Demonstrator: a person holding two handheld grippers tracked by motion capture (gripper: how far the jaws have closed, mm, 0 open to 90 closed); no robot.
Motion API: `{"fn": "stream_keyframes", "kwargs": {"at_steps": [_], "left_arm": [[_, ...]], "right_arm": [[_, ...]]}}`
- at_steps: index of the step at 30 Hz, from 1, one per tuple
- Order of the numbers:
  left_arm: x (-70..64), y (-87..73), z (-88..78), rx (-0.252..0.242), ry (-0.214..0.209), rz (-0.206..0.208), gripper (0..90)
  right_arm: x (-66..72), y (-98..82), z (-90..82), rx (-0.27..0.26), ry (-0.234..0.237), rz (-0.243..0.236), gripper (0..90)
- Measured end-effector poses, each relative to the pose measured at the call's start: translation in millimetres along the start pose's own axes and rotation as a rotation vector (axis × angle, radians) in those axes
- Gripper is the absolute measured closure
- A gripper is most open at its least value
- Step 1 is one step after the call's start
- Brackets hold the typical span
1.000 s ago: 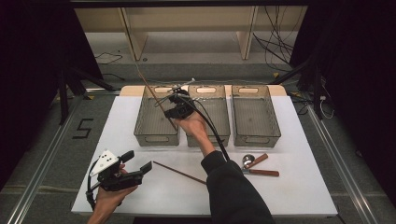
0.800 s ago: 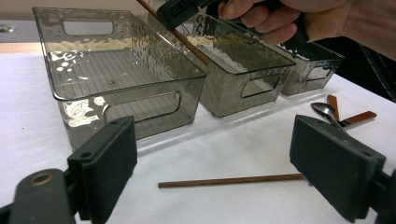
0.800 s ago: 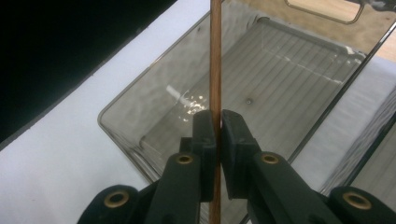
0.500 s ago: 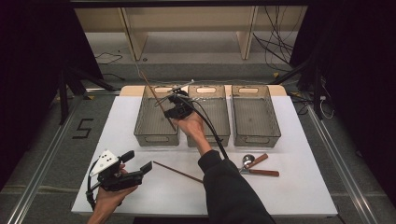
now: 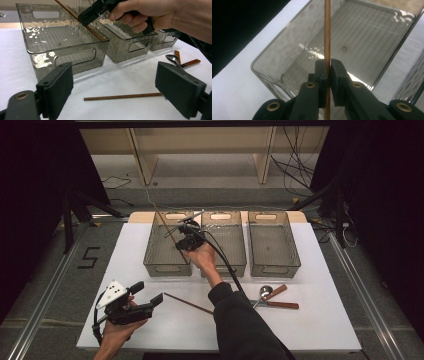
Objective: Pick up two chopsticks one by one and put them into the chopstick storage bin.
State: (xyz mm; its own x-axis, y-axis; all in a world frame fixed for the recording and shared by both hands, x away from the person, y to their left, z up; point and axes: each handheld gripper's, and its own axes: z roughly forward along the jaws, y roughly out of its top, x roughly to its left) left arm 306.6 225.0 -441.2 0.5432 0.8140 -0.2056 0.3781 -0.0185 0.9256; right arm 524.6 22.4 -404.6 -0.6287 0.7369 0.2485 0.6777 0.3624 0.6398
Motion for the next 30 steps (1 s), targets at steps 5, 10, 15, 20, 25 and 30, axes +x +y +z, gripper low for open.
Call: {"fn": "stream_keyframes", "kwargs": {"at_steps": [5,10,15,20,25,30], "left_arm": [[0.1,-0.1,0.3,0.000,0.000,0.000,14.2],[-0.3,-0.2,0.3,0.001,0.000,-0.002,14.2],[-0.1,-0.2,0.4,-0.002,0.003,-0.006,14.2],[-0.5,-0.2,0.4,0.002,0.002,-0.003,14.2],[0.1,-0.4,0.4,0.004,0.004,-0.002,14.2],[0.0,-0.3,0.2,-0.006,0.008,-0.008,14.2]], "right_arm": [[-0.4,-0.1,-0.9,0.006,0.033,0.024,64.9],[1.6,0.8,-9.2,0.005,0.042,0.000,51.0],[3.9,-1.1,-21.4,-0.013,0.049,-0.049,45.2],[7.3,-5.5,-38.7,-0.009,0.062,-0.114,36.2],[11.3,-16.7,-58.7,-0.017,0.110,-0.187,29.2],[12.5,-28.1,-68.0,-0.006,0.118,-0.229,27.4]]}}
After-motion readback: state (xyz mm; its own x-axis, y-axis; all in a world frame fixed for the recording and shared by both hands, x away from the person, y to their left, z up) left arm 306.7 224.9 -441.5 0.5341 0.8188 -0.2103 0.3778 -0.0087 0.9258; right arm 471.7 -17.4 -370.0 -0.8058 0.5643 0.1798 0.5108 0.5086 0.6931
